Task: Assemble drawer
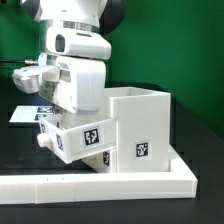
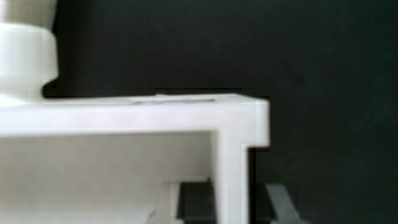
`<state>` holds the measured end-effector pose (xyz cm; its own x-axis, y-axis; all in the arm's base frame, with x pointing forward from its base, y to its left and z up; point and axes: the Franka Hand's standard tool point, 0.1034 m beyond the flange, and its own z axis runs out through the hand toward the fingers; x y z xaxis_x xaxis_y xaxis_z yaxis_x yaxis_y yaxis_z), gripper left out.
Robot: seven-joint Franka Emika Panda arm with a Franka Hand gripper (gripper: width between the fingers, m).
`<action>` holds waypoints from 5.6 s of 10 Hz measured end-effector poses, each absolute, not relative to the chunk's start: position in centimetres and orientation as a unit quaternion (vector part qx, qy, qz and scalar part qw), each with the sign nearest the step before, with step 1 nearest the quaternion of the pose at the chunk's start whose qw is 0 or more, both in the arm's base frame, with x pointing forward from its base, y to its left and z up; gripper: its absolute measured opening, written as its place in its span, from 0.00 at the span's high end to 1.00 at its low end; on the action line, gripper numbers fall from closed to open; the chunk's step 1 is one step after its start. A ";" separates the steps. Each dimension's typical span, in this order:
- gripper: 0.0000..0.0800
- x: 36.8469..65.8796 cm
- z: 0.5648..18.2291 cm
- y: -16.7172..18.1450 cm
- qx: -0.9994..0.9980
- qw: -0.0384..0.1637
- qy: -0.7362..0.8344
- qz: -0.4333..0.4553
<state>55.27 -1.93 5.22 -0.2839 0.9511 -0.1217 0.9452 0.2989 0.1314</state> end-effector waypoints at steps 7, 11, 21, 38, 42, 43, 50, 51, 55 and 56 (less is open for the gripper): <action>0.23 55.8 8.4 -1.6 0.599 0.099 0.794 0.014; 0.19 57.5 10.5 -6.2 0.574 0.108 0.811 -0.007; 0.19 58.1 8.3 -6.8 0.555 0.086 0.827 -0.029; 0.19 57.0 5.7 -8.1 0.559 -0.011 0.829 -0.023; 0.19 57.5 6.4 -4.7 0.608 -0.001 0.794 -0.026; 0.19 57.5 6.6 -4.6 0.613 0.000 0.789 -0.025; 0.19 57.5 6.6 -4.4 0.646 0.005 0.763 -0.028; 0.19 57.5 6.6 -4.4 0.646 0.005 0.763 -0.028; 0.19 57.7 6.2 -5.8 0.554 0.000 0.832 -0.029; 0.19 57.6 6.2 -5.7 0.554 0.000 0.832 -0.029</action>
Offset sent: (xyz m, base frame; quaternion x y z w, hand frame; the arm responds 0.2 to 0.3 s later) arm -0.0066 0.0081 0.0186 0.0075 -0.0133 0.0119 0.9998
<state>57.63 -5.73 6.17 -0.3854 0.9222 -0.0329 0.9222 0.3836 -0.0489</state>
